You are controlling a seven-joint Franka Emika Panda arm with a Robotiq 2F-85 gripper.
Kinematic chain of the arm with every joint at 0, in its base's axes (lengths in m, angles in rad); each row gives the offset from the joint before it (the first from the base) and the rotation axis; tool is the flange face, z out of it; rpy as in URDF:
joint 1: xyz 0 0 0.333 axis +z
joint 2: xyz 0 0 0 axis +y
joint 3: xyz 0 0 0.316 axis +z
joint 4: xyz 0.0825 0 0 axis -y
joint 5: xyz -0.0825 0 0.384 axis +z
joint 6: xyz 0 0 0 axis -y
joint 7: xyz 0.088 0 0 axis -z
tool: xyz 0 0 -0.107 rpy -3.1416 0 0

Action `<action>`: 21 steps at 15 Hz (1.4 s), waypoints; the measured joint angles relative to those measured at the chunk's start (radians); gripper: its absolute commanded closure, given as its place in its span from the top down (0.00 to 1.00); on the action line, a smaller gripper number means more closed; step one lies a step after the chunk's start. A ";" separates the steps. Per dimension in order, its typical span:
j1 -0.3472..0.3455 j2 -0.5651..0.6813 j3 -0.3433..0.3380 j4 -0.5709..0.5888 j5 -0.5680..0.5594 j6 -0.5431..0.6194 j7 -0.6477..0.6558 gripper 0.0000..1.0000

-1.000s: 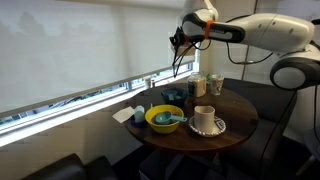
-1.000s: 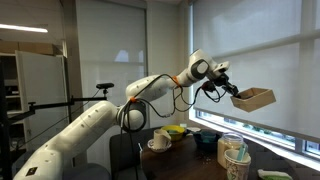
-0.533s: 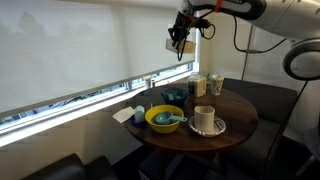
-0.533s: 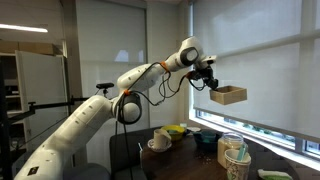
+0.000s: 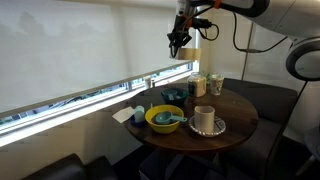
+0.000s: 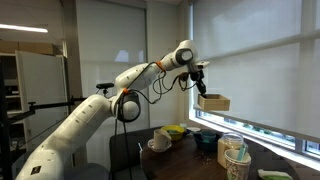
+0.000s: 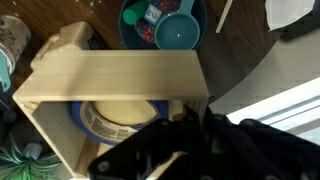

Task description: Pick up the wooden box and put it in the middle of the table

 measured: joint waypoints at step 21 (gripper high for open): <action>0.151 0.014 -0.030 -0.019 -0.040 -0.445 0.670 0.02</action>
